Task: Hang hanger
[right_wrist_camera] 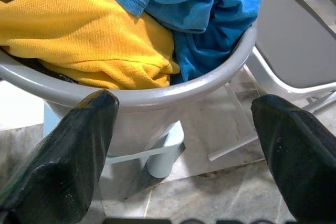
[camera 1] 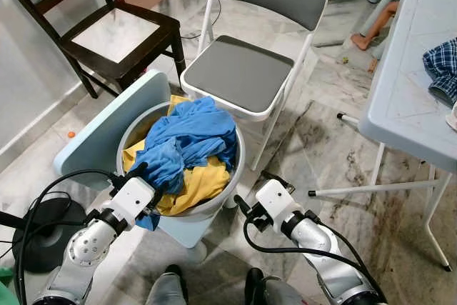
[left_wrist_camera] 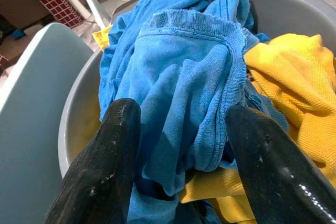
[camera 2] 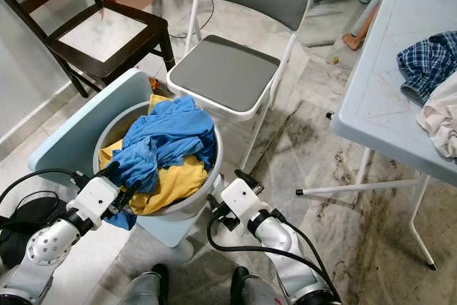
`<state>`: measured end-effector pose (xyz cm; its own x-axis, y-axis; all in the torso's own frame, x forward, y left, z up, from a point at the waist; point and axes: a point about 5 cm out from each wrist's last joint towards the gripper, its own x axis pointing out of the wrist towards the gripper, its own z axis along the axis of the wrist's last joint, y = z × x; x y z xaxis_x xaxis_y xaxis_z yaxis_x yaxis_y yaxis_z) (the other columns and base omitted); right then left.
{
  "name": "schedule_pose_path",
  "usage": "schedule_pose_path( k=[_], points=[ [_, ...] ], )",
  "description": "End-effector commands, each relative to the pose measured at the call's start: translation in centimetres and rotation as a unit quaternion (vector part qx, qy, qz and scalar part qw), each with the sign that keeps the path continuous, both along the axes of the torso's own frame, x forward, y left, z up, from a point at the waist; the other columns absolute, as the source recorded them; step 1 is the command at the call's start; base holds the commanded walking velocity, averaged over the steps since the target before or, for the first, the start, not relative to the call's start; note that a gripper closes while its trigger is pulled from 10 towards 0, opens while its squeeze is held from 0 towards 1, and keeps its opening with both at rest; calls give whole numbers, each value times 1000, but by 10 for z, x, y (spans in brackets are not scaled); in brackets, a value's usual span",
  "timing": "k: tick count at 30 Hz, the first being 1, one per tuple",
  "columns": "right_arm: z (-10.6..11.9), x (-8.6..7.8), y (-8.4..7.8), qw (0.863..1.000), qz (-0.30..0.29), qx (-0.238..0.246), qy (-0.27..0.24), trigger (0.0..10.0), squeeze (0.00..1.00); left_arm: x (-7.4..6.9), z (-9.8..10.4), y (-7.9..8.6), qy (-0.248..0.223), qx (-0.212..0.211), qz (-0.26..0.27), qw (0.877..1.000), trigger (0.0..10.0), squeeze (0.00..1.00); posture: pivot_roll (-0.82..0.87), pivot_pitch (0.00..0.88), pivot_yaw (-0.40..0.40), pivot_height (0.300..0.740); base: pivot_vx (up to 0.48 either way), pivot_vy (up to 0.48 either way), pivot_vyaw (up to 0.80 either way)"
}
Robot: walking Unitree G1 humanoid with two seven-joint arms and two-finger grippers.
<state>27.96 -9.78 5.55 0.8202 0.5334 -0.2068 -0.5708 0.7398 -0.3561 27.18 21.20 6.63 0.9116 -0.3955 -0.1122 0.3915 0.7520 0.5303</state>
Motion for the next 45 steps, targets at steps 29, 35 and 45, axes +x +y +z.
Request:
schedule_pose_path(
  k=[29,35,45],
  points=[
    [-4,-4,-4,1000,-11,-2,7,10000,0,-3,-16,-3,44,-15,-14,999,0,0,178,267,-15,740,0,0,0],
    [-4,-4,-4,1000,-11,-2,7,10000,0,1,-10,10,13,0,35,999,0,0,178,266,-14,740,0,0,0],
    [-3,-2,-2,1000,-5,-3,5,10000,0,3,13,14,-87,-10,96,992,0,0,206,259,-28,740,0,0,0]
  ],
)
